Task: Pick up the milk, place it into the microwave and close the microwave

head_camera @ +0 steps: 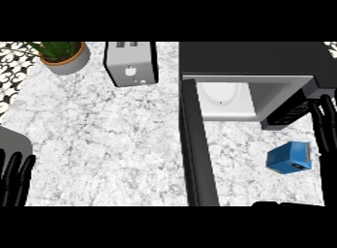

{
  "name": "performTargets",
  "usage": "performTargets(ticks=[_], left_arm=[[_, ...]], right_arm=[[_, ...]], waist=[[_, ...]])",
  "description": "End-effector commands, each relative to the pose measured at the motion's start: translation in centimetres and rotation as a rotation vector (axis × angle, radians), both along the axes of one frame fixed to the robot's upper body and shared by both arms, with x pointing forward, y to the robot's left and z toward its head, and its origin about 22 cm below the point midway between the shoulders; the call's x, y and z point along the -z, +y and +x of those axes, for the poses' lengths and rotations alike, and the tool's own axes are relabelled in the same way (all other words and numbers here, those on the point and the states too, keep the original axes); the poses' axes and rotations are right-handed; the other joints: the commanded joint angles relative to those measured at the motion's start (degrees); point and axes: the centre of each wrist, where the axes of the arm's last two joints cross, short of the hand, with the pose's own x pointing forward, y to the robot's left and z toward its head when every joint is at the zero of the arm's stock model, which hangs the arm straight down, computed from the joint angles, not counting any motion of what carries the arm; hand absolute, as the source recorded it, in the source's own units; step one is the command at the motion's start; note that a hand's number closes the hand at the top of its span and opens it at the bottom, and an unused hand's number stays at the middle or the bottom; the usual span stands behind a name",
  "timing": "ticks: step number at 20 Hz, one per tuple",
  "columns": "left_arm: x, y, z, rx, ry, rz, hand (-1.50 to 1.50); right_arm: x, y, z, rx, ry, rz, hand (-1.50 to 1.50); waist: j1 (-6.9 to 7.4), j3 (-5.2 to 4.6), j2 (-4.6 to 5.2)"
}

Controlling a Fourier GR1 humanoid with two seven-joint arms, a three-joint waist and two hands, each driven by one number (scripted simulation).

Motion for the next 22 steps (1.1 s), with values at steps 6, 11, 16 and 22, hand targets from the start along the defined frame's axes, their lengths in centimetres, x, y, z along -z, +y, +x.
performTargets(ticks=[6, 11, 16, 22], left_arm=[[4.2, 1.7, -1.5, -0.012, 0.009, -0.018, -1.50], [0.6, -0.3, -2.3, -0.005, 0.007, 0.012, -1.50], [1.8, 0.4, -2.2, -0.010, -0.001, -0.012, -1.50], [2.2, 0.4, -3.2, 0.008, -0.015, -0.003, -1.50]], right_arm=[[2.9, -1.9, 0.5, 0.110, 0.064, -0.010, -1.50], [7.8, -4.7, 1.4, 0.150, 0.108, 0.031, -1.50], [8.3, -6.1, 0.7, 0.196, 0.155, -0.004, -1.50], [11.4, -8.1, 0.6, 0.265, 0.172, -0.012, -1.50]], waist=[[0.03, -0.01, 0.00], [-0.01, 0.08, 0.08], [-0.22, 0.03, 0.06], [-0.06, 0.03, 0.03]])
